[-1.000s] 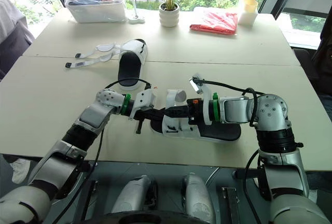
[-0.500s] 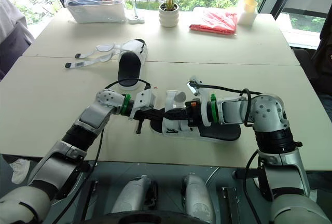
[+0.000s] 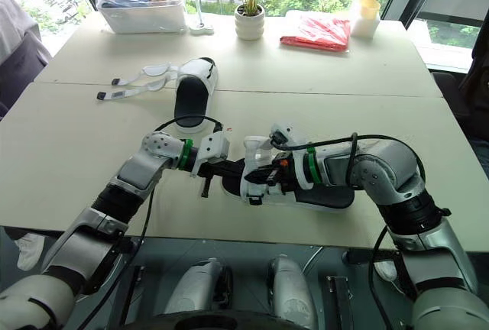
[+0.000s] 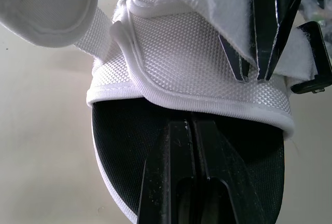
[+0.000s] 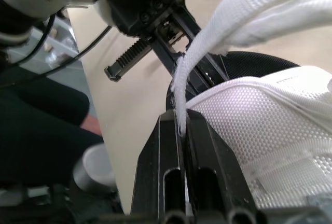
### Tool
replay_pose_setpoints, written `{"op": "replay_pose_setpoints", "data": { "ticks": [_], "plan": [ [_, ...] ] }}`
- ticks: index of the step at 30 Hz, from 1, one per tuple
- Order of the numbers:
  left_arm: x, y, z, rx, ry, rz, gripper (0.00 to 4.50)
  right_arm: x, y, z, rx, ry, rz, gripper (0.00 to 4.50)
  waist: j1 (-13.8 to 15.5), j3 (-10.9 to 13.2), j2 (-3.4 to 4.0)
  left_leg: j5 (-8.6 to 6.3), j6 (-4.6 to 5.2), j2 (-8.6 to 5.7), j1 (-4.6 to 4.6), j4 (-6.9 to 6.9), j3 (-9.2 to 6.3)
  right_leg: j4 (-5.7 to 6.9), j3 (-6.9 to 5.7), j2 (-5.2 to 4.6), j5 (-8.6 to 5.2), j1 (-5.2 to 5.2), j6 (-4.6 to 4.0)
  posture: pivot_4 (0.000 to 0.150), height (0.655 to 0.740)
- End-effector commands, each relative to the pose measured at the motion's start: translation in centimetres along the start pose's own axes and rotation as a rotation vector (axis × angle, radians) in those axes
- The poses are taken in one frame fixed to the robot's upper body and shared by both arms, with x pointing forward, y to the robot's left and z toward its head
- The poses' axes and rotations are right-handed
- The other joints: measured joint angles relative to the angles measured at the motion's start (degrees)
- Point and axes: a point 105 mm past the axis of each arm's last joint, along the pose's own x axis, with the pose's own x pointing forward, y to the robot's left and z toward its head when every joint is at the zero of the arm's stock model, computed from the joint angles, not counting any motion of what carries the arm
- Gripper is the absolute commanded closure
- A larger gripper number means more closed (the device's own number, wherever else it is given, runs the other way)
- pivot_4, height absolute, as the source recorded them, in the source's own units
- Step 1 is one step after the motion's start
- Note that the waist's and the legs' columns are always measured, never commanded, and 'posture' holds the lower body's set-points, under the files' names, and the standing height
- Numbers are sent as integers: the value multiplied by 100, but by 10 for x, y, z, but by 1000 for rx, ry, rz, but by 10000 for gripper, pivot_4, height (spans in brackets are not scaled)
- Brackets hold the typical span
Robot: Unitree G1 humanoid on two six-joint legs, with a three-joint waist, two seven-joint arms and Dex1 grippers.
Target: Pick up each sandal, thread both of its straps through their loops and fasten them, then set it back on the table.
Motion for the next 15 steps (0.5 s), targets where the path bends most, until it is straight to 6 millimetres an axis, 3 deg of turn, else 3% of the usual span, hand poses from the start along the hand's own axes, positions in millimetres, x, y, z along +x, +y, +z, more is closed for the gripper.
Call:
{"op": "replay_pose_setpoints", "data": {
  "ticks": [1,5,12,15],
  "plan": [
    [-2,1,-16,-43,57,31,45000,-5,4,11,-84,-39,6,43851,1,0,0,0,0,0,0,0,0,0,0,0,0,0,0,1500,7241],
    [0,2,-15,-42,54,31,45000,-6,20,-1,-197,25,58,43851,18,1,-1,0,0,0,-3,0,0,-1,0,0,0,-2,0,1500,7241],
    [2,2,-13,-37,49,26,45000,-5,18,-24,-199,74,2,43851,16,1,-1,-2,2,0,-4,-1,-1,-9,-1,-1,-1,-2,-2,1500,7241],
    [3,2,-12,-36,49,20,45000,-12,13,-19,-220,32,-60,36564,20,1,-1,-2,2,0,-5,-1,-1,-11,-1,-1,-1,-1,-2,1500,7241]
  ]
}}
